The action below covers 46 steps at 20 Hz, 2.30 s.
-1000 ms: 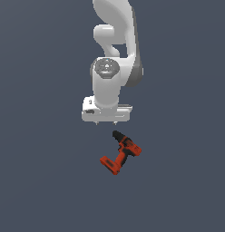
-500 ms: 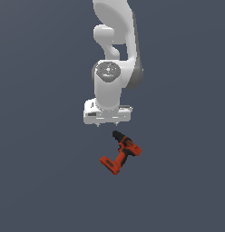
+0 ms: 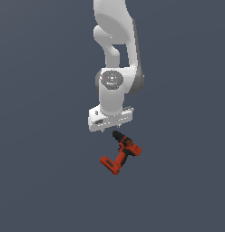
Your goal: Pick up the object and move it to a goal position.
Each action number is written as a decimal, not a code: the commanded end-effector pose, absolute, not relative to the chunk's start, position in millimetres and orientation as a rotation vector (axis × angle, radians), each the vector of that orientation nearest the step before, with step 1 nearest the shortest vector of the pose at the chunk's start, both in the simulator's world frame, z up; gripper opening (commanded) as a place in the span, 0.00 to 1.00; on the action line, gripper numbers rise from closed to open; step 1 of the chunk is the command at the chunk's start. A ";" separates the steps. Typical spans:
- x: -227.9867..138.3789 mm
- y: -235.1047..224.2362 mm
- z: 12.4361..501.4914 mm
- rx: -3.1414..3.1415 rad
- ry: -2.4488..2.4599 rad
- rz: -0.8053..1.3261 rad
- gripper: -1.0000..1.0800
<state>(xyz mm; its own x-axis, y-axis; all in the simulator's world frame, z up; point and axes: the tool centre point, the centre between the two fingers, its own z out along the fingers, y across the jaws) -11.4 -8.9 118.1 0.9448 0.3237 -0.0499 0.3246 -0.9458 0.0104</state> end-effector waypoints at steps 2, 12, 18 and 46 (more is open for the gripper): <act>-10.5 -0.9 105.5 3.063 0.673 -0.060 0.81; -9.6 22.0 74.1 2.982 1.088 -0.008 0.81; -9.7 30.9 63.4 2.939 1.236 0.017 0.81; -10.9 36.9 28.3 2.915 1.307 0.031 0.00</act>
